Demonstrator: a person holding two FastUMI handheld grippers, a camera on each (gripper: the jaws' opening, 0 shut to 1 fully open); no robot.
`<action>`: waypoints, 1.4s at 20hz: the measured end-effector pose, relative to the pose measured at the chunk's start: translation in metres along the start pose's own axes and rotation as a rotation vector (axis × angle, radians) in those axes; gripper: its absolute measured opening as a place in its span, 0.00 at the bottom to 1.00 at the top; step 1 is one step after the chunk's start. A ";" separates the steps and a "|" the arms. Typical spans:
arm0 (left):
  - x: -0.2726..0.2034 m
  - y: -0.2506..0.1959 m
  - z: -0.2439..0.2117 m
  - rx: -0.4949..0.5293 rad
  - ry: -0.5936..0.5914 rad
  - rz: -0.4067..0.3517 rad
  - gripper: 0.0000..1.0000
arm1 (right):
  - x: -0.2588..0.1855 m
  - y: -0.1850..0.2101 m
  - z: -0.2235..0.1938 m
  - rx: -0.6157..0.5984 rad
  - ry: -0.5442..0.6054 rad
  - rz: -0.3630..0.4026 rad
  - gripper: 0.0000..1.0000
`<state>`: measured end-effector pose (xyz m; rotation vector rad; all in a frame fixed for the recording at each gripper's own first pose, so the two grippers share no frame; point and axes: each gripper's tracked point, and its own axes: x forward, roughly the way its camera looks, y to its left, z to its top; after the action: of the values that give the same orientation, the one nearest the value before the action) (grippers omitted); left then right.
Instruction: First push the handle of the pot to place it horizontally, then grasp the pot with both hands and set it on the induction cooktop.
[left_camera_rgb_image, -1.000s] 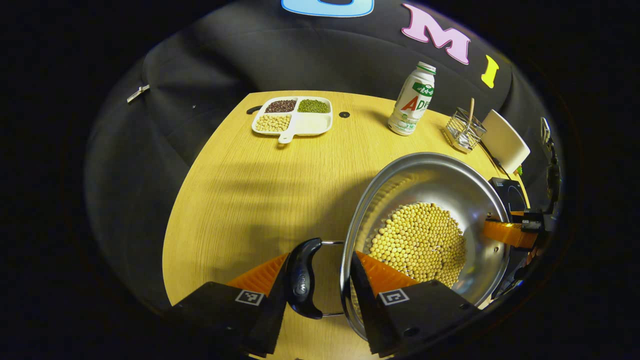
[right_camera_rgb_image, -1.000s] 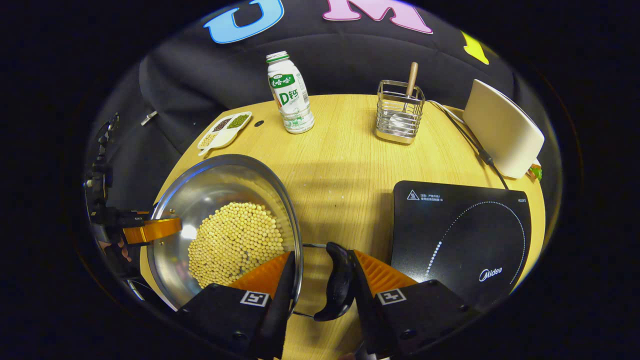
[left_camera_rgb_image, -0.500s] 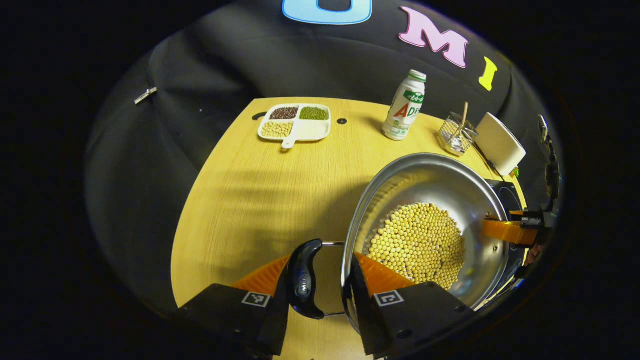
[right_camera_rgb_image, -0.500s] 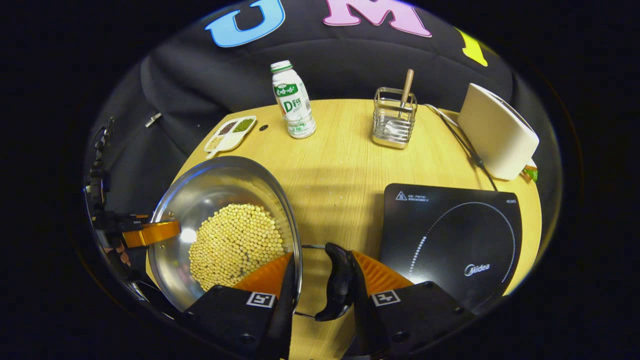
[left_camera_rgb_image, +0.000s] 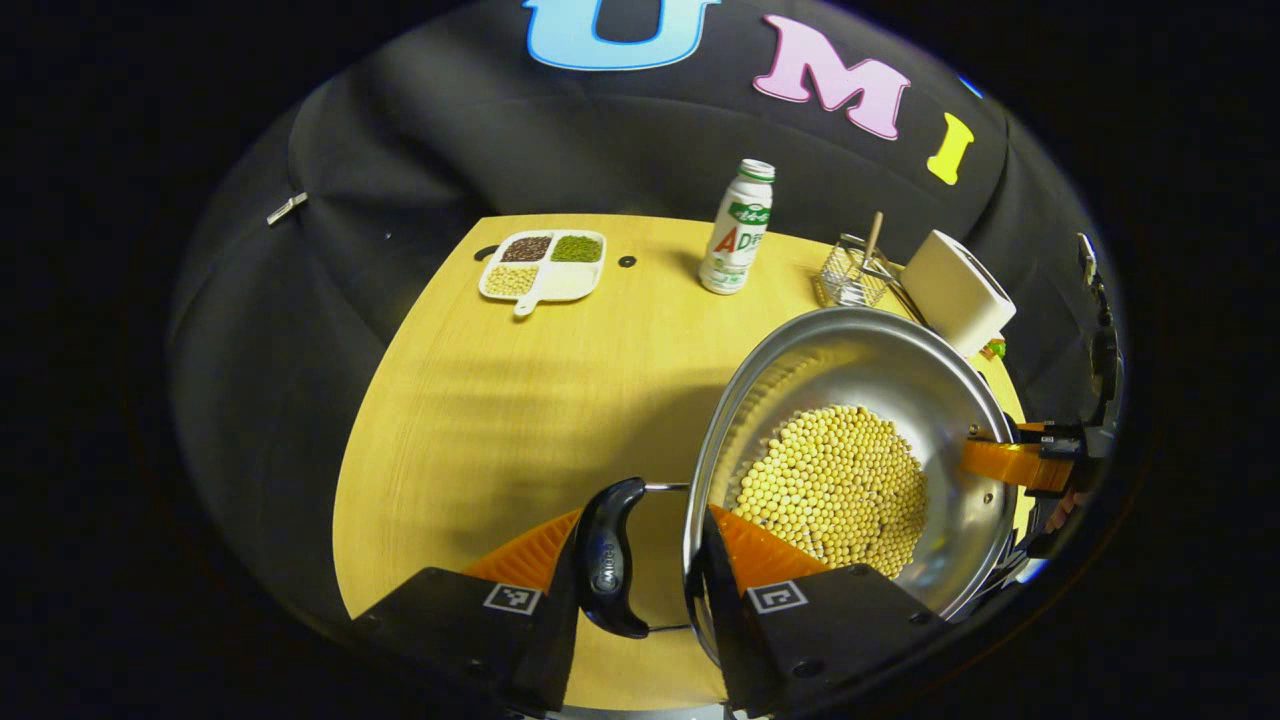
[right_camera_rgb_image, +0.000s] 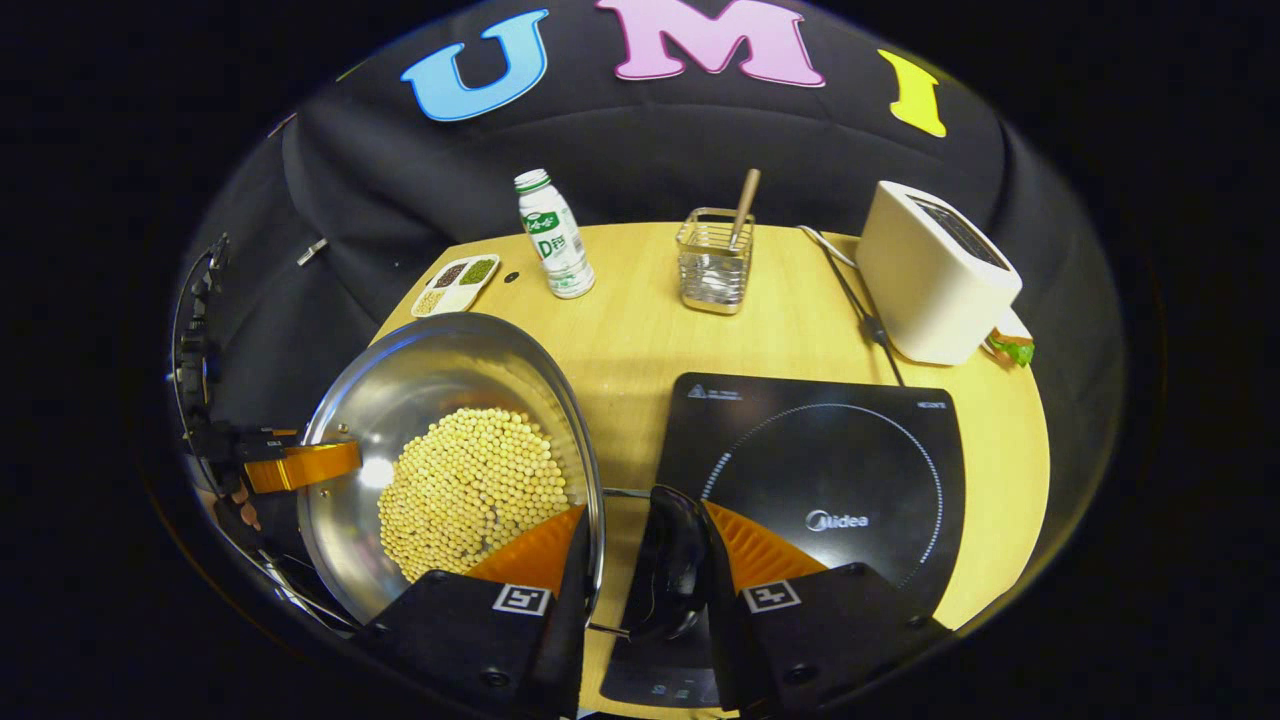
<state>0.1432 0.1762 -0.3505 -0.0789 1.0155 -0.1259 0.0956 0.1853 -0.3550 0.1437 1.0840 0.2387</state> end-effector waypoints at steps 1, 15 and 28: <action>-0.002 -0.011 0.002 0.013 -0.002 -0.003 0.60 | -0.005 -0.010 0.001 0.009 -0.003 -0.004 0.55; 0.010 -0.149 0.014 0.096 0.022 -0.063 0.60 | -0.047 -0.143 -0.007 0.080 0.006 -0.060 0.54; 0.048 -0.236 0.025 0.128 0.056 -0.099 0.58 | -0.043 -0.233 -0.005 0.115 0.045 -0.091 0.54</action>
<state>0.1732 -0.0640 -0.3491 -0.0087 1.0574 -0.2841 0.1001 -0.0510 -0.3746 0.1918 1.1468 0.0978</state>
